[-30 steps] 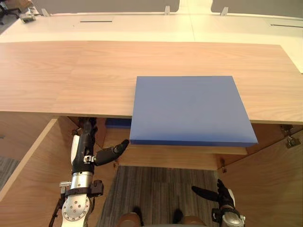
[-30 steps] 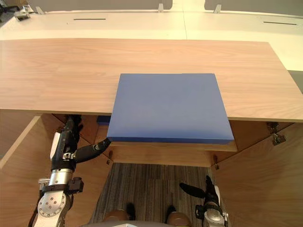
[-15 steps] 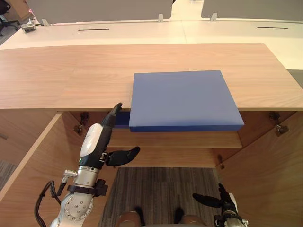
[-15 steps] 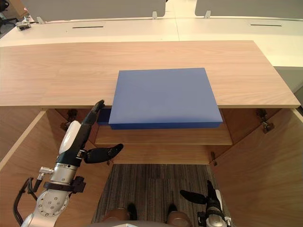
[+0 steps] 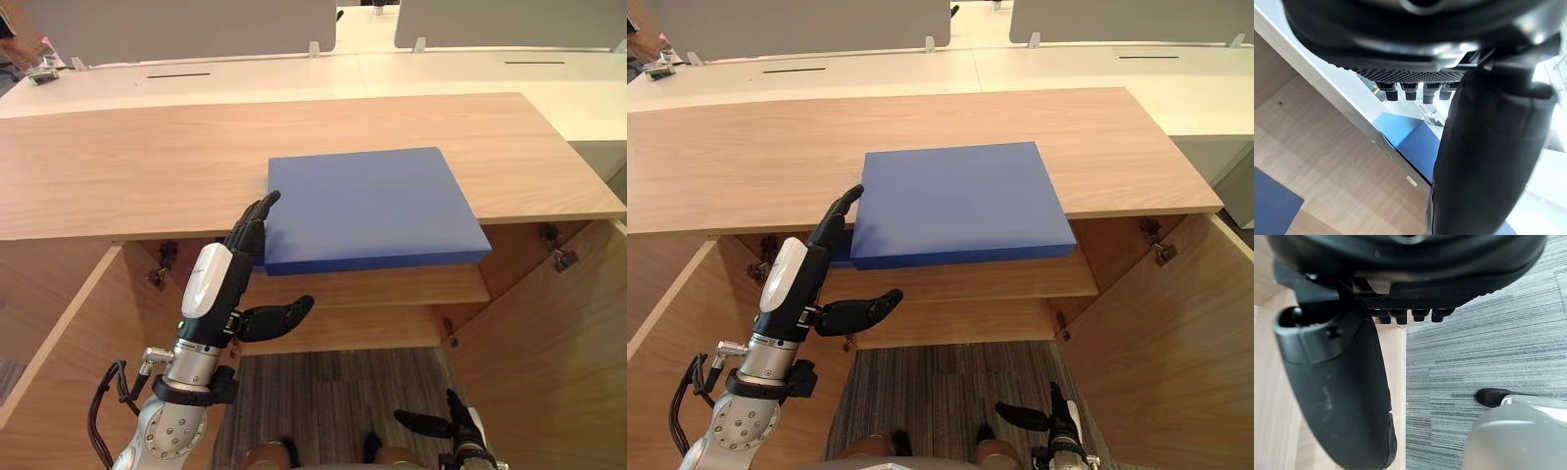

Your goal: Walk over to the cabinet, pick up the folder, carry it to the office cabinet, place the folder inside the office cabinet, then close the office cabinet door

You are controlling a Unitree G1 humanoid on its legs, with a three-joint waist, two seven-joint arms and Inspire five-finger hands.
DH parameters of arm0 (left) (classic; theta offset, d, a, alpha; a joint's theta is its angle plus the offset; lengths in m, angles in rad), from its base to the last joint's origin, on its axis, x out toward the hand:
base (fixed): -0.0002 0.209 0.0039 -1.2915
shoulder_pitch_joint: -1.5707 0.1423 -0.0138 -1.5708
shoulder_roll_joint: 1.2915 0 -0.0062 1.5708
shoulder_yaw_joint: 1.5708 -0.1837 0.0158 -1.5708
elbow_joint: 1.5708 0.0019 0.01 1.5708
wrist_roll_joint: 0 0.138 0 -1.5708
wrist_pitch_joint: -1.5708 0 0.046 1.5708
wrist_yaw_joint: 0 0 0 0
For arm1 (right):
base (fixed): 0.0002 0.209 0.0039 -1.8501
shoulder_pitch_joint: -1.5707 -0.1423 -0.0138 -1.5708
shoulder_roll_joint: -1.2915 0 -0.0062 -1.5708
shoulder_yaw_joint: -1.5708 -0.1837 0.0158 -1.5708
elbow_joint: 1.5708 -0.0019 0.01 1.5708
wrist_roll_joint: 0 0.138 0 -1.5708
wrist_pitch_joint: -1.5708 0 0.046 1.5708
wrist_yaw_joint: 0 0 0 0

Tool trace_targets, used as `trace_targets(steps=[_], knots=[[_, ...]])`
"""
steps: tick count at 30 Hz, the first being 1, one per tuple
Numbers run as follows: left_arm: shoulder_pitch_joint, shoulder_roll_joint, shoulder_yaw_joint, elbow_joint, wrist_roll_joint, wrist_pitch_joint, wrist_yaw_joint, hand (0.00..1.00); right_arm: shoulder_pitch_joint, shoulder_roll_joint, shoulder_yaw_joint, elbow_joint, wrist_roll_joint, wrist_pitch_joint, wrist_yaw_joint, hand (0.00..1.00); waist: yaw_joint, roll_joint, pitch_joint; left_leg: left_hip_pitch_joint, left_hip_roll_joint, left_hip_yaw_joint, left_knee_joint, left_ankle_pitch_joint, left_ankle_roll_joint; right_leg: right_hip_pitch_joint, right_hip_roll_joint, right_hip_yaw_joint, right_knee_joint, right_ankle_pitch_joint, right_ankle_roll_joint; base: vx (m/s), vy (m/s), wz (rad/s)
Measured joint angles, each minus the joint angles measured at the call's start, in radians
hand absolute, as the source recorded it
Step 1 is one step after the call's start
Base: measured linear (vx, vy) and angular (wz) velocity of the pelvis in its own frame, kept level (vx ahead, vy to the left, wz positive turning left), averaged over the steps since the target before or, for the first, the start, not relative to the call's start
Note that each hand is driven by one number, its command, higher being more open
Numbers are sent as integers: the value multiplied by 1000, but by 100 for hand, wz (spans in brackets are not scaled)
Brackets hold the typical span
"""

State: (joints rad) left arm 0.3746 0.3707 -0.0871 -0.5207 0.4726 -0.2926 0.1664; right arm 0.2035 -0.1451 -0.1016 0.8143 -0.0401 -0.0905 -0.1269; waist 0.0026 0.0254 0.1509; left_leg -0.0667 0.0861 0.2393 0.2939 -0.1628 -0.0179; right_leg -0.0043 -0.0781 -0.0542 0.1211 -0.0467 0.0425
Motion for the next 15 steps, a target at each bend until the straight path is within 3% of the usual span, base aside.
trace_targets(steps=[8, 15], knots=[[-64, -42, -33, 5, 143, 44, 71, 100, 3, 2, 4, 2, 11, 0, 1, 100, -2, -7, -5, 3, 0, 3, 0, 0, 0, 0, 0, 3, 1, 1, 1, -4, 0, -1], [-127, -59, -97, 58, 260, 83, 76, 100, 3, 11, 28, 2, 26, 0, 8, 100, -16, -11, -15, 8, 0, 24, -10, 0, 1, -9, 0, 25, -3, 6, 5, -10, 3, -9]])
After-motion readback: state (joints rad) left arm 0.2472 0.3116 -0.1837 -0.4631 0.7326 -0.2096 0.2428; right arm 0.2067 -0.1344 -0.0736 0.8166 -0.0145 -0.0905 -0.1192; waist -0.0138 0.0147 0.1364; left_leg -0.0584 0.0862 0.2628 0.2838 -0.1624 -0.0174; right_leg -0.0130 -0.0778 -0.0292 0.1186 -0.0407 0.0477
